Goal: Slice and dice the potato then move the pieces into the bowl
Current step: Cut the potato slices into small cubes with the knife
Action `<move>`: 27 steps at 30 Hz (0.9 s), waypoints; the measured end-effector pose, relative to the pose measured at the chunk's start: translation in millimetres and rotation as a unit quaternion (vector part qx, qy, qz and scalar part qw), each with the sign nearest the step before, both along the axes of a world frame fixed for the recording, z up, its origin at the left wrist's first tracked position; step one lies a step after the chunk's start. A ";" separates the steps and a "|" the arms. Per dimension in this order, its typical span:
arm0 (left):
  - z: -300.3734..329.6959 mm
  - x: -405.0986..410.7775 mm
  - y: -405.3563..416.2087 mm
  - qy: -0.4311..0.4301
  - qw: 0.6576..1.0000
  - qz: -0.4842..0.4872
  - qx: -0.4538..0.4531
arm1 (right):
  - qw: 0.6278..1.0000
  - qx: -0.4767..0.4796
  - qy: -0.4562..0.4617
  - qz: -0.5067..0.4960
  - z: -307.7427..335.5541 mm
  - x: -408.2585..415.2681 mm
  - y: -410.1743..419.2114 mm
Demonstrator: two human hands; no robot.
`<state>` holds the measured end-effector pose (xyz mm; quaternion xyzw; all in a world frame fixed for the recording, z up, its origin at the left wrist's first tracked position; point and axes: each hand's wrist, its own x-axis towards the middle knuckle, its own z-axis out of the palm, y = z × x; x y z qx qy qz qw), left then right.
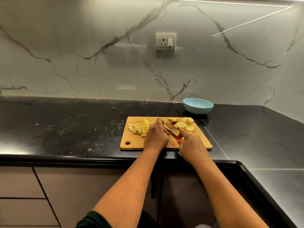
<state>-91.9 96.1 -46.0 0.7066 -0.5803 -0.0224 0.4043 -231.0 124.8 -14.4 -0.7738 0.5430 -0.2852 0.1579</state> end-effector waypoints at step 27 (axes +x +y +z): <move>1.5 -0.8 4.8 -0.040 0.999 -0.005 -0.009 | 0.992 0.120 0.027 0.012 8.6 -47.8 -9.6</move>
